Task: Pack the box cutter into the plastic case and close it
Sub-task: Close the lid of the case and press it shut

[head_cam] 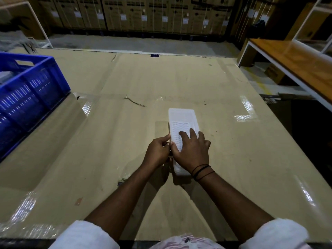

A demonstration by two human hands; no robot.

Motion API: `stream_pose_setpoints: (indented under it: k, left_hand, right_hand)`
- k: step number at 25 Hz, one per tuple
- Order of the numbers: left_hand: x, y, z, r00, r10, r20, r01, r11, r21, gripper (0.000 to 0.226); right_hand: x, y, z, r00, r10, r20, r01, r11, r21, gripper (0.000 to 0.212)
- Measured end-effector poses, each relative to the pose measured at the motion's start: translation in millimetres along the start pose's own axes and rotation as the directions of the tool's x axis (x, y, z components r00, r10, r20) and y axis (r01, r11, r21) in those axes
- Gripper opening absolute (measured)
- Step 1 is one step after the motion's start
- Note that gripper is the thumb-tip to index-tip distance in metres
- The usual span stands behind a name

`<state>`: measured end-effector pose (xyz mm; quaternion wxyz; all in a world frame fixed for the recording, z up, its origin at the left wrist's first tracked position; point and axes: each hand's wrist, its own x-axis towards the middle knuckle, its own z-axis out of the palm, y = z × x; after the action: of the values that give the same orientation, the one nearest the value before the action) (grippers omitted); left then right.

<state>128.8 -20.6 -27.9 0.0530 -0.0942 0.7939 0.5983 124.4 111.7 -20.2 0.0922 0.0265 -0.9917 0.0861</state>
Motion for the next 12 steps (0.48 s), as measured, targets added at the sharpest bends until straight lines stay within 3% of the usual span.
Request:
stream_pose_setpoints:
  k: [7,12]
  left_hand:
    - [0,1,0,0.999,-0.047,0.018,0.048,0.997,-0.057,0.043]
    - [-13,5,3,0.987,-0.156,0.046,0.162,0.968,-0.191,0.038]
  right_hand:
    - [-2,3,2,0.999,0.004,0.033,-0.004,1.0,0.021,0.059]
    - [3,25,1,0.998,0.054,0.033,-0.06,0.974,0.22,0.056]
